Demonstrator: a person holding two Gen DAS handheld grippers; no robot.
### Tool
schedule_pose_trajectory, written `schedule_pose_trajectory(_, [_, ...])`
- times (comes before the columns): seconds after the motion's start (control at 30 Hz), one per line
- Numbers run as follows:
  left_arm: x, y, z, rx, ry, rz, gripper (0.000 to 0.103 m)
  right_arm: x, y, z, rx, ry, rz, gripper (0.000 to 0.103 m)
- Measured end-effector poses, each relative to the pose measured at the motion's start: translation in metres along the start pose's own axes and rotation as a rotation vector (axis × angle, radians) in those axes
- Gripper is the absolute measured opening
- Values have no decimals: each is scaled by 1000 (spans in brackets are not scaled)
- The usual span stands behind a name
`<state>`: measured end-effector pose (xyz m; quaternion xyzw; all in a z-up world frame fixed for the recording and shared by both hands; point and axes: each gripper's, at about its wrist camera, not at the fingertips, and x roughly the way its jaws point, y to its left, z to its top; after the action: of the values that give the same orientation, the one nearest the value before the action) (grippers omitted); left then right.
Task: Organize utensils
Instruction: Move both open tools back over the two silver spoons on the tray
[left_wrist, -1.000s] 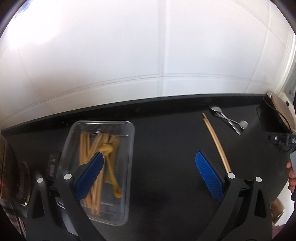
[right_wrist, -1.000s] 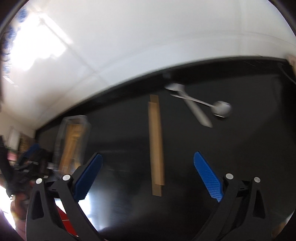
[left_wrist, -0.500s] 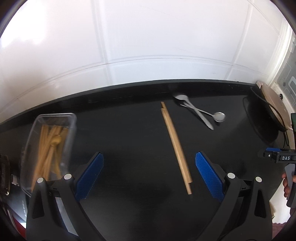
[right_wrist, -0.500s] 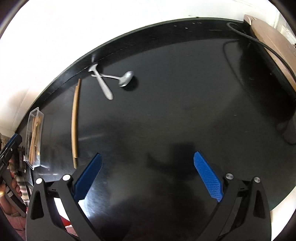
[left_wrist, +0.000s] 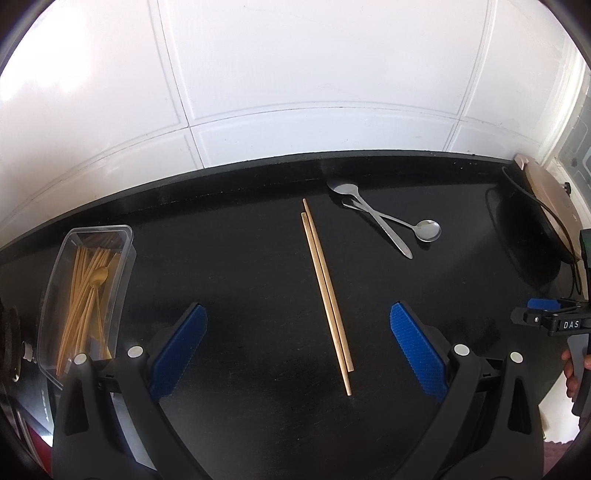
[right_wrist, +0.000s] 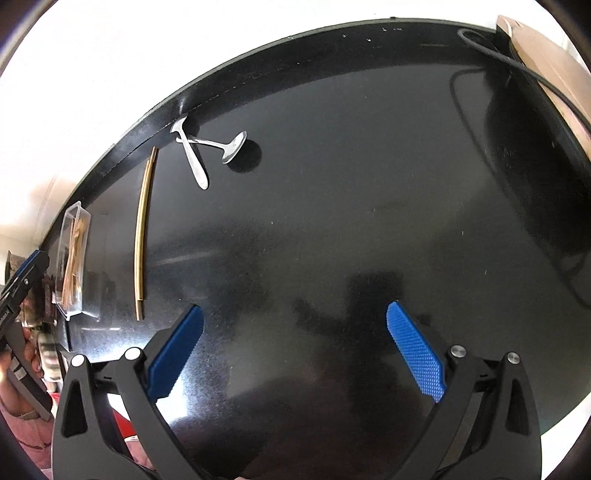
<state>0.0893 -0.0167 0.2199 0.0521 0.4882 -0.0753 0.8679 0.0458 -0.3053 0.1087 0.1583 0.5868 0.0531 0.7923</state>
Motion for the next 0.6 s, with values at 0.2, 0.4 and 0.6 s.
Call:
schedule_pose_trajectory(0.2, [10,1,0,-12,29,1,97,7,9,9,-74,1,-23,96])
schedule_pose_trajectory(0.4, [33,2,-5,-22,84,0,97,22,37,10,-241,0,-67,96])
schedule_pose_trajectory(0.6, [76,6,-19,-41,197,-13,97,45,67,6,-381,46,-25,96])
